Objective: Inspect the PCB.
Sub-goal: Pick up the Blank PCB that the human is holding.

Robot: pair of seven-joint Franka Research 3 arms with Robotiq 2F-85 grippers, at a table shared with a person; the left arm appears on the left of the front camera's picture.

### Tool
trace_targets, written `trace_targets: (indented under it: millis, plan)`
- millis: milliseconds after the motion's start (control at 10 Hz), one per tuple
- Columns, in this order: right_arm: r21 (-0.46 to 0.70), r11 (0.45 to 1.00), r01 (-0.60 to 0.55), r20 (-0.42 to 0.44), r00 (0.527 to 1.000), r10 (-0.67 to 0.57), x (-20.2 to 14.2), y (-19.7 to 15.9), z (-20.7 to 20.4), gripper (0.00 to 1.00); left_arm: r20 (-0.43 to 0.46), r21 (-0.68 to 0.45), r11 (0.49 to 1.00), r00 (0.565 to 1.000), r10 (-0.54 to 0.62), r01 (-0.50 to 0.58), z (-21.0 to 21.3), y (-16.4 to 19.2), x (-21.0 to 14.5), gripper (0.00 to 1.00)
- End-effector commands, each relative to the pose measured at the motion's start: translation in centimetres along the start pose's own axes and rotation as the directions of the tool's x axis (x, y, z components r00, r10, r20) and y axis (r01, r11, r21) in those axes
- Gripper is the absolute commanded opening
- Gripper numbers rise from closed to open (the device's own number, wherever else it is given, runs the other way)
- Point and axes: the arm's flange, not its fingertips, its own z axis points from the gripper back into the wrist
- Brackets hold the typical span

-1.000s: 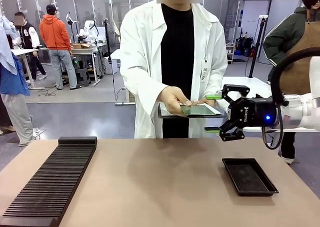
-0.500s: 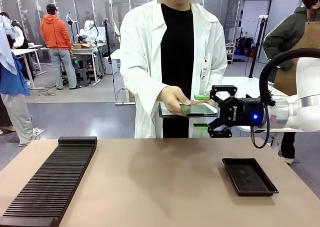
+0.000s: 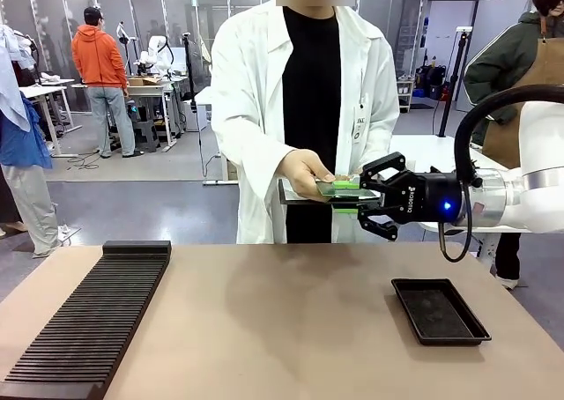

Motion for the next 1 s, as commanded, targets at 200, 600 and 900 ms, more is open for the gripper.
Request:
trace_targets:
  millis: [200,600,900]
  plan:
    - [0.013,1.000,0.000,0.041,0.999,-0.001,0.2,0.0,-0.3,0.00,-0.002,0.008,1.000,1.000,0.005,-0.005,-0.1,-0.5,0.1,1.00]
    - [0.013,1.000,0.006,0.063,0.998,-0.007,0.4,-0.5,0.2,0.00,-0.002,0.008,1.000,1.000,0.005,-0.005,-0.1,-0.5,0.1,1.00]
    - [-0.008,1.000,0.009,0.027,1.000,-0.009,0.2,-0.5,0.3,0.00,-0.002,0.008,1.000,1.000,0.005,-0.005,-0.1,-0.5,0.1,1.00]
